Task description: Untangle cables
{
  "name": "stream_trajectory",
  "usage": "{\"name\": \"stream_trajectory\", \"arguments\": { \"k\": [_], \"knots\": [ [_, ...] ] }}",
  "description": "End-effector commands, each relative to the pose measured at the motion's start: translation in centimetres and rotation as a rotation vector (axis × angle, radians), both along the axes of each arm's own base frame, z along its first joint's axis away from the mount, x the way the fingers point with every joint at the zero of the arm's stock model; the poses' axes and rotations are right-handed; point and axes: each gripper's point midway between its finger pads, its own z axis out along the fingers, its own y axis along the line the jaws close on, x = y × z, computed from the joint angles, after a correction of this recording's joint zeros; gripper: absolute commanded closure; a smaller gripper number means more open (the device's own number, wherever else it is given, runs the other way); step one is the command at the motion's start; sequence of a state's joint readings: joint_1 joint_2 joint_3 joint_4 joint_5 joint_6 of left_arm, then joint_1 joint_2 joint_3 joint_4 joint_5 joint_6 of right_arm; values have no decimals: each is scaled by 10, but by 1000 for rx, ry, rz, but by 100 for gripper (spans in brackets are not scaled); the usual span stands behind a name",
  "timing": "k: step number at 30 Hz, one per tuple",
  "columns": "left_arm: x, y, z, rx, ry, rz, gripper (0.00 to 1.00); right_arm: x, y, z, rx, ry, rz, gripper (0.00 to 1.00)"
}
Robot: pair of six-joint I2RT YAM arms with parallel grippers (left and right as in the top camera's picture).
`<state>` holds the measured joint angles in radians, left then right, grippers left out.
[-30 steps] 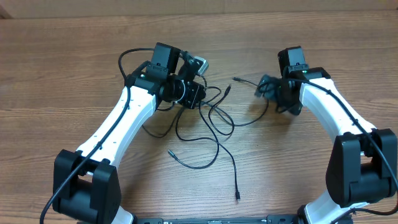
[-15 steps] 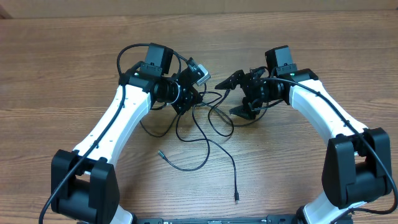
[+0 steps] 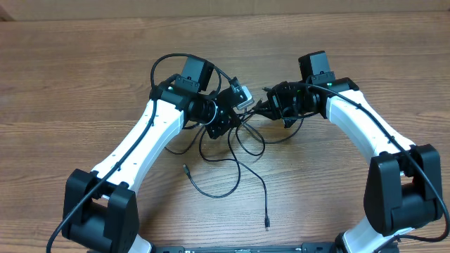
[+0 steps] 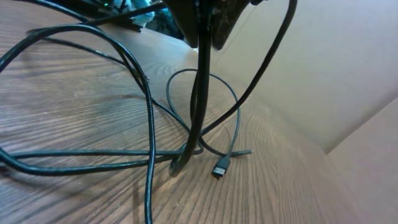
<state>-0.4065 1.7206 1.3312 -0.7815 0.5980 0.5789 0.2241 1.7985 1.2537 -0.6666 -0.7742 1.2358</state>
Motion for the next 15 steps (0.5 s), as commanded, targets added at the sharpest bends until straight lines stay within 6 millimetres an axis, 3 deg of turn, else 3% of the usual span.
{"name": "stream_trajectory", "arguments": {
  "k": [1, 7, 10, 12, 13, 15],
  "knots": [
    [-4, -2, -3, 5, 27, -5, 96, 4, 3, 4, 20, 34, -46, 96],
    [-19, -1, -7, 32, 27, -84, 96, 43, 9, 29, 109, -93, -122, 96],
    [-24, -6, -7, 34, 22, -110, 96, 71, 4, 50, 156, -215, -176, 96],
    [-25, -8, -7, 35, 17, -124, 96, 92, -23, 38, 34, -257, -297, 96],
    [-26, -8, -7, 35, 17, -124, 96, 93, -47, 17, -90, -213, -380, 96],
    [-24, -7, -8, 44, 13, -120, 96, 71, -88, -24, -348, -77, -488, 96]
  ]
}}
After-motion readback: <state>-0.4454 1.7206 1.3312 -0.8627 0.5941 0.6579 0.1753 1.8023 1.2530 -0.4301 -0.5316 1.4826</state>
